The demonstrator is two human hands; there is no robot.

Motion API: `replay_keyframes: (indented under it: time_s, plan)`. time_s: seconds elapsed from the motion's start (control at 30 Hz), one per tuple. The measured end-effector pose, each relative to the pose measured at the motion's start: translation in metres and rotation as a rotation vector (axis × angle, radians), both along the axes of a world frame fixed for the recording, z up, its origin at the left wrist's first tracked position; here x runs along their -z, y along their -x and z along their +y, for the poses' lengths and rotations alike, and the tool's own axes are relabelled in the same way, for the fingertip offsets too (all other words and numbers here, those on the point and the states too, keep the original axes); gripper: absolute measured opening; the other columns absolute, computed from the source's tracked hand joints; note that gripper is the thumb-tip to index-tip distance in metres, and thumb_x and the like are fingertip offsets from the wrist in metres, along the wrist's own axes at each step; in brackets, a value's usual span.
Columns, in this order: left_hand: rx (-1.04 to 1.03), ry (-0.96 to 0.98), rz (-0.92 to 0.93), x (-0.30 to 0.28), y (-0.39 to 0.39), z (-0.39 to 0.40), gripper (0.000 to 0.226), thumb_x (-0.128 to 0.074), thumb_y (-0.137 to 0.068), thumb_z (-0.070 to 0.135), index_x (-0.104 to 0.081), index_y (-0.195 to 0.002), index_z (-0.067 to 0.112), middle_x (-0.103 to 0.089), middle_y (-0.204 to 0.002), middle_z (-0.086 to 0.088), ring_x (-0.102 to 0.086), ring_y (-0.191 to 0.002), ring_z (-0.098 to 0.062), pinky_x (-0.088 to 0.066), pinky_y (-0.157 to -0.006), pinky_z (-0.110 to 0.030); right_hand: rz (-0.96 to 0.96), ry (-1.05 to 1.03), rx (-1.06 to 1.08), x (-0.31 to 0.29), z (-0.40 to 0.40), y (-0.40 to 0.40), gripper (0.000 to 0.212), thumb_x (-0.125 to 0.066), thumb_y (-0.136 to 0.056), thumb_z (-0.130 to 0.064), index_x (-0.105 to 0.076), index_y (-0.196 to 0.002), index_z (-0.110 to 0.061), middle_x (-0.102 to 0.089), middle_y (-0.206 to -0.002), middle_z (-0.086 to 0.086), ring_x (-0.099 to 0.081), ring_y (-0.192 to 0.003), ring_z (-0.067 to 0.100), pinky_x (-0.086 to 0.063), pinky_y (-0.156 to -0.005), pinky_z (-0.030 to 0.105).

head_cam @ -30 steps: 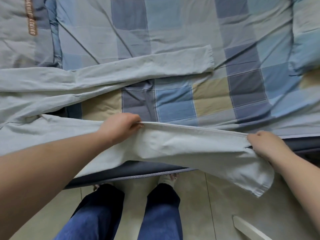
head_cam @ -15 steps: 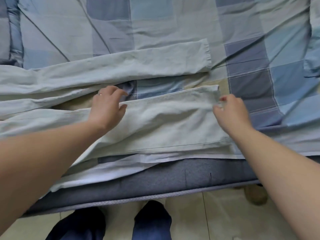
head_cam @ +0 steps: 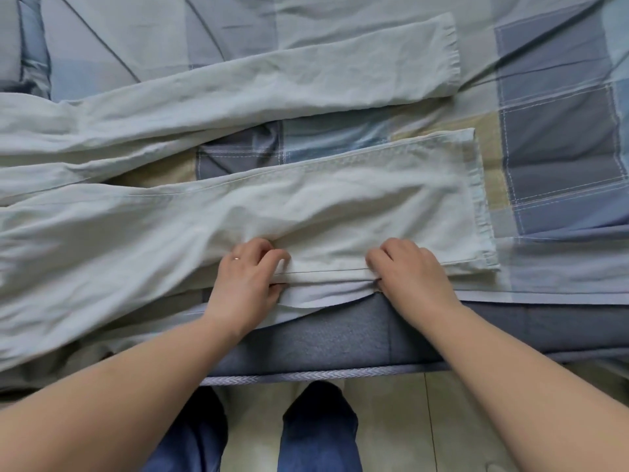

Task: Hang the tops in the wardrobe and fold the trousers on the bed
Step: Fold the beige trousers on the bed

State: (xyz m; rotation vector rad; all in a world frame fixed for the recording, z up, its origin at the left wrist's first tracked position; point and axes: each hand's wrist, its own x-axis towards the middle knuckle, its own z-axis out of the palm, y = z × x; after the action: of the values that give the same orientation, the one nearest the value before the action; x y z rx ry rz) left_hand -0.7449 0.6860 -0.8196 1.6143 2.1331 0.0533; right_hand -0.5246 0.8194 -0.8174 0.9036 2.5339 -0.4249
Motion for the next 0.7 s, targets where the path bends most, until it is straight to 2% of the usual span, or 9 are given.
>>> replay_keyframes:
  time_s: [0.1, 0.2, 0.27, 0.33, 0.4, 0.47, 0.53, 0.6, 0.7]
  plan:
    - [-0.050, 0.047, 0.086, 0.002, 0.011, -0.005, 0.038, -0.077, -0.062, 0.008, -0.067, -0.099, 0.014, -0.060, -0.103, -0.011, -0.056, -0.092, -0.037, -0.042, -0.075, -0.041, -0.055, -0.004, 0.003, -0.001, 0.007, -0.003, 0.029, -0.050, -0.084, -0.010, -0.049, -0.112, -0.020, -0.048, -0.106, 0.002, -0.046, -0.099, 0.026, -0.032, -0.065, 0.033]
    - [-0.135, 0.144, 0.114, 0.000, 0.029, -0.010, 0.028, -0.066, -0.073, 0.008, -0.063, -0.100, 0.014, -0.058, -0.104, -0.008, -0.054, -0.097, -0.034, -0.042, -0.078, -0.040, -0.075, 0.008, 0.016, -0.004, 0.012, -0.009, 0.024, -0.053, -0.081, -0.010, -0.050, -0.103, -0.019, -0.048, -0.095, 0.002, -0.047, -0.091, 0.024, -0.028, -0.058, 0.031]
    - [-0.119, 0.181, 0.056, -0.005, 0.034, -0.014, 0.021, -0.063, -0.076, 0.011, -0.060, -0.096, 0.015, -0.058, -0.100, -0.006, -0.054, -0.096, -0.031, -0.042, -0.075, -0.037, -0.045, 0.053, 0.004, -0.006, 0.018, -0.016, 0.016, -0.054, -0.082, -0.016, -0.050, -0.096, -0.023, -0.047, -0.090, -0.001, -0.048, -0.087, 0.023, -0.029, -0.058, 0.030]
    - [-0.021, 0.226, -0.052, -0.011, 0.030, -0.023, 0.018, -0.064, -0.075, 0.017, -0.056, -0.092, 0.017, -0.056, -0.097, -0.003, -0.054, -0.093, -0.029, -0.037, -0.067, -0.033, -0.051, 0.161, -0.067, -0.009, 0.026, -0.030, 0.009, -0.054, -0.084, -0.022, -0.048, -0.088, -0.028, -0.044, -0.085, -0.006, -0.049, -0.085, 0.021, -0.033, -0.061, 0.032]
    - [0.116, 0.295, -0.108, -0.017, 0.018, -0.037, 0.017, -0.060, -0.077, 0.022, -0.053, -0.092, 0.020, -0.055, -0.097, -0.001, -0.052, -0.092, -0.027, -0.029, -0.064, -0.031, -0.169, 0.271, -0.140, -0.015, 0.032, -0.047, 0.020, -0.056, -0.086, -0.030, -0.040, -0.076, -0.032, -0.040, -0.079, -0.009, -0.049, -0.081, 0.015, -0.036, -0.065, 0.030]
    - [0.163, 0.311, -0.044, -0.019, 0.012, -0.052, 0.019, -0.056, -0.079, 0.021, -0.054, -0.098, 0.018, -0.054, -0.101, -0.002, -0.051, -0.095, -0.027, -0.033, -0.068, -0.033, -0.278, 0.287, -0.179, -0.021, 0.030, -0.058, 0.034, -0.057, -0.087, -0.038, -0.029, -0.067, -0.035, -0.037, -0.075, -0.011, -0.044, -0.075, 0.010, -0.032, -0.063, 0.026]
    - [0.121, 0.346, 0.072, -0.021, 0.016, -0.064, 0.025, -0.054, -0.080, 0.017, -0.054, -0.105, 0.017, -0.054, -0.105, -0.003, -0.051, -0.097, -0.029, -0.038, -0.074, -0.035, -0.323, 0.234, -0.187, -0.024, 0.018, -0.059, 0.031, -0.055, -0.088, -0.038, -0.031, -0.070, -0.034, -0.037, -0.075, -0.011, -0.043, -0.074, 0.010, -0.032, -0.061, 0.026]
    - [0.102, 0.375, 0.138, -0.024, 0.027, -0.076, 0.027, -0.053, -0.080, 0.015, -0.054, -0.107, 0.016, -0.054, -0.105, -0.004, -0.051, -0.097, -0.030, -0.037, -0.072, -0.036, -0.340, 0.188, -0.189, -0.024, 0.003, -0.051, 0.017, -0.050, -0.090, -0.033, -0.037, -0.078, -0.031, -0.039, -0.079, -0.009, -0.047, -0.079, 0.013, -0.035, -0.062, 0.028]
    - [0.099, 0.425, 0.057, -0.030, 0.049, -0.093, 0.026, -0.058, -0.084, 0.025, -0.053, -0.109, 0.018, -0.054, -0.109, -0.002, -0.052, -0.101, -0.027, -0.038, -0.075, -0.035, -0.361, 0.252, -0.162, -0.028, -0.016, -0.027, 0.014, -0.051, -0.089, -0.042, -0.040, -0.085, -0.034, -0.043, -0.088, -0.011, -0.052, -0.089, 0.013, -0.035, -0.063, 0.027]
